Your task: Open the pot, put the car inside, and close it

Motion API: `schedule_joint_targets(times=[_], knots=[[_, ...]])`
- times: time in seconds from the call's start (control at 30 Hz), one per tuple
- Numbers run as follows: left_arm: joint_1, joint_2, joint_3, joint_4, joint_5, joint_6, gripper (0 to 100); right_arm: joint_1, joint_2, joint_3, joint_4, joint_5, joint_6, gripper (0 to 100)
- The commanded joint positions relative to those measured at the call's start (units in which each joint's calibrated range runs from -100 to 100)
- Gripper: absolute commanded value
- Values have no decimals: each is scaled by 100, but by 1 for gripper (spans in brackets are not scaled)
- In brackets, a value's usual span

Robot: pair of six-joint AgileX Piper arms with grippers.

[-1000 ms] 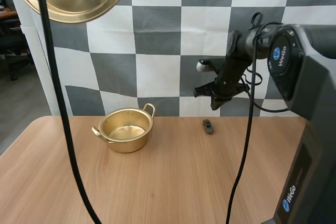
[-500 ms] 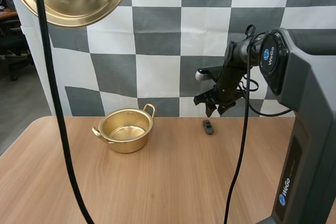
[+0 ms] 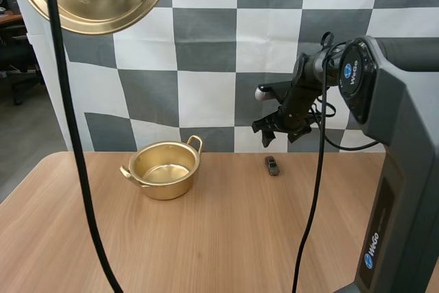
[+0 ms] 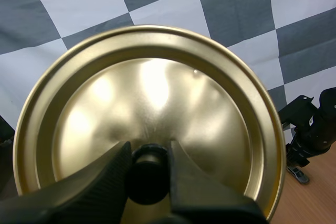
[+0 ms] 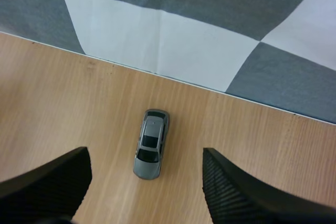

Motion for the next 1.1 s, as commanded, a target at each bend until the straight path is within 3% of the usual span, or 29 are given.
schedule_joint_targets(times=[0.0,0.07,0.2,0.43,0.63,1.07], knots=[[-2,-3,-4,-5,8,-5,0,4,-3,-8,217,-18,-524,100],[-2,-3,-4,-5,8,-5,0,4,-3,-8,526,252,-1269,100],[-2,-3,-4,-5,8,-5,0,4,-3,-8,643,480,-1580,100],[-2,-3,-4,-5,8,-5,0,4,33,-8,603,349,-1487,100],[-2,-3,-4,-5,8,-5,0,4,235,-8,285,-395,-916,100],[-2,-3,-4,8,8,-5,0,4,765,-8,343,-242,-894,100]])
